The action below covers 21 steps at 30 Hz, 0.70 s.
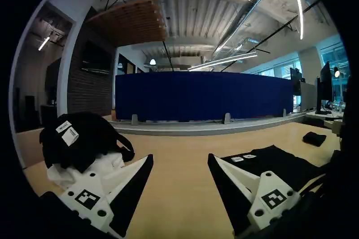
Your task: Fold towel
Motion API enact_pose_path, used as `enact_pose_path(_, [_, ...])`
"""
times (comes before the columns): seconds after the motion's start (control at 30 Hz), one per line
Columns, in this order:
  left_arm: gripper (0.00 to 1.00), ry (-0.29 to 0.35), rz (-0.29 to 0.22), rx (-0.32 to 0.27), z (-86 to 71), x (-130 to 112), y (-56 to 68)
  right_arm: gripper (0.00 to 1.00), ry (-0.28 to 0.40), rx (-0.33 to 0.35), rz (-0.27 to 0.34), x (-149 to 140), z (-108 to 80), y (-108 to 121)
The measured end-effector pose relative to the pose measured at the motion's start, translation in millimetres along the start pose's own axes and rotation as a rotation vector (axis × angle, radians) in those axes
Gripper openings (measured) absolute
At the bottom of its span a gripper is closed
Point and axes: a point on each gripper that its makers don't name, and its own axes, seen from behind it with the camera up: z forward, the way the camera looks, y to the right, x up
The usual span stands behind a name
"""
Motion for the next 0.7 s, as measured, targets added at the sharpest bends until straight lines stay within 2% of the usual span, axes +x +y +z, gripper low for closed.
enact_pose_path(0.1, [0.89,-0.001,0.002,-0.009,-0.4,3.6,2.9,1.0,-0.007,-0.005,0.002,4.7,-0.4,0.8])
enact_pose_path(0.2, [0.89,-0.001,0.007,-0.022,-1.3,15.8,8.2,0.99,0.006,-0.009,0.005,25.6,-1.8,0.6])
enact_pose_path(0.3, [0.89,0.013,0.011,-0.032,-1.4,41.1,10.5,1.0,0.022,-0.013,0.008,51.0,-3.3,0.4])
enact_pose_path(0.7, [0.9,0.025,0.019,-0.029,-6.8,158.9,14.3,1.0,0.014,-0.02,-0.006,162.0,-11.6,1.3])
